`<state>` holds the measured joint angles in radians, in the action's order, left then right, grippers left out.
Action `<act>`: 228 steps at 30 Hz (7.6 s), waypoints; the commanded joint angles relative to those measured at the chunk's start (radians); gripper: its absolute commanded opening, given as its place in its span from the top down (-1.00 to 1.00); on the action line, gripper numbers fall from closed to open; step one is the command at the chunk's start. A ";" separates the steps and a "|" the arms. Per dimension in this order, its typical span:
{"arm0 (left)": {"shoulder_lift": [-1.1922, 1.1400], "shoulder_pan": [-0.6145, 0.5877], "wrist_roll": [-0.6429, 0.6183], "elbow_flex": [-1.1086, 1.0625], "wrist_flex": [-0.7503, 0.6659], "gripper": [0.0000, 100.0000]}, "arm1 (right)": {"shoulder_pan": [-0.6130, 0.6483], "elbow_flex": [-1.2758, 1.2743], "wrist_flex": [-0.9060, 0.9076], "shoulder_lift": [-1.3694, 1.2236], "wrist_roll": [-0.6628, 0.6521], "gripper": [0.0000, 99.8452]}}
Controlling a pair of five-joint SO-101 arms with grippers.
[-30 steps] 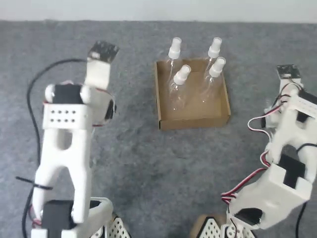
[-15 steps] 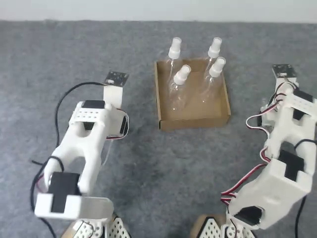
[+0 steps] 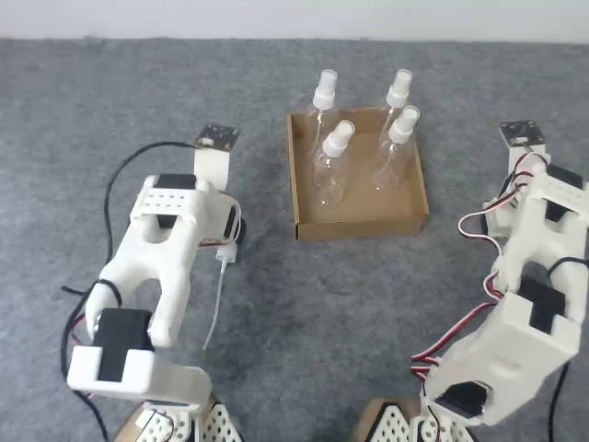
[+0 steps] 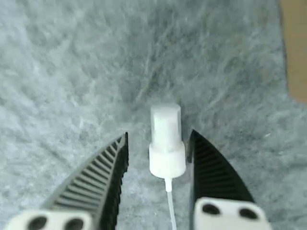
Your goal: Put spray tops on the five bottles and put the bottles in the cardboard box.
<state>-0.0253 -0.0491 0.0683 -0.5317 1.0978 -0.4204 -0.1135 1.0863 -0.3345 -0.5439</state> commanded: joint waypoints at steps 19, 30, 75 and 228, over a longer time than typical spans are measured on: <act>-0.031 0.002 -0.009 0.084 -0.028 0.98 | -0.044 0.141 0.131 -0.004 -0.068 0.64; 0.407 0.025 -0.095 0.024 0.130 0.98 | -0.053 0.144 0.130 -0.002 -0.083 0.35; 0.532 0.014 -0.095 -0.073 0.021 0.98 | 0.002 0.991 0.641 -0.274 -0.095 0.99; 0.957 0.130 -0.158 -0.091 -0.081 0.67 | 1.178 -1.126 -1.084 1.279 0.531 0.99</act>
<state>0.8723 0.0644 -0.1066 -0.6237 1.0150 0.7672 -1.2628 0.0276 0.9053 -0.0207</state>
